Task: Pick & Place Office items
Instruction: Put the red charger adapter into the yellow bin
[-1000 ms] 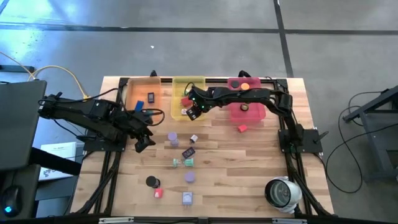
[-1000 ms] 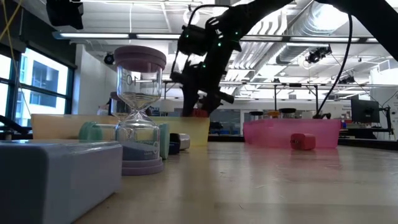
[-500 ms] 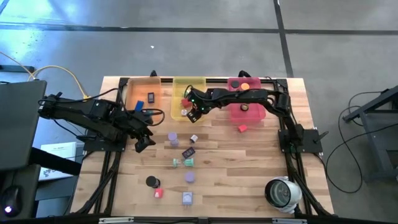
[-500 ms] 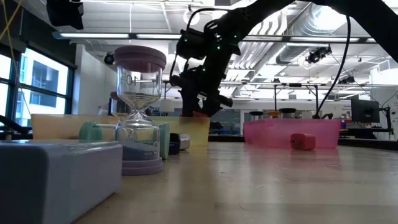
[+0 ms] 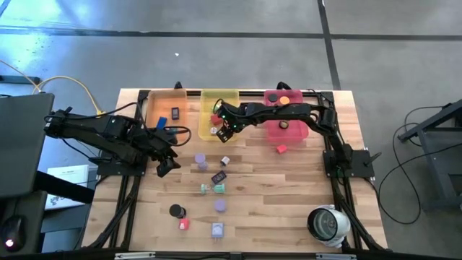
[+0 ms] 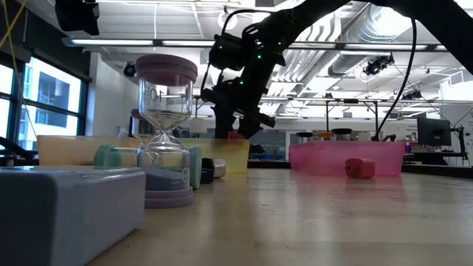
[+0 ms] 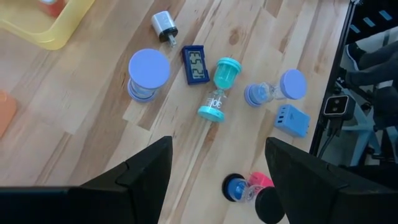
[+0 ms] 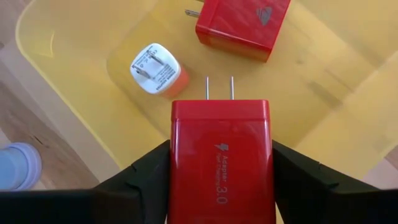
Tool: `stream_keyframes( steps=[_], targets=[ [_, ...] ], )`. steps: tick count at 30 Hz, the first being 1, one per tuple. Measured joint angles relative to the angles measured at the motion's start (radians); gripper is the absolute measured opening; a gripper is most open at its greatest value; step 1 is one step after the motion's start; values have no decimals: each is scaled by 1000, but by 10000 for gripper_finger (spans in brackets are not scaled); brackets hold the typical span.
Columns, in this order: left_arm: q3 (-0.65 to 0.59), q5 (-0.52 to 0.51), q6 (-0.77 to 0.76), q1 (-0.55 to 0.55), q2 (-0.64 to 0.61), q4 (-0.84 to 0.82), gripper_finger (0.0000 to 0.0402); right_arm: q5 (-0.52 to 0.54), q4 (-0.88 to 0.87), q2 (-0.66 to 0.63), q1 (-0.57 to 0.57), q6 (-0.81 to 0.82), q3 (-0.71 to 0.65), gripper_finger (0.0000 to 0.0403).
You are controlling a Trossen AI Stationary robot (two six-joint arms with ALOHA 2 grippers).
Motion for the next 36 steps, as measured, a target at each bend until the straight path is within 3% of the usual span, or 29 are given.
stream_keyframes(
  steps=[27,36],
  targets=[
    [0,-7,-3,0,0,-5,250,53,14,44,14,-15,-2,221],
    [0,-7,-2,0,0,-13,250,20,15,43,14,9,-2,231]
  ],
)
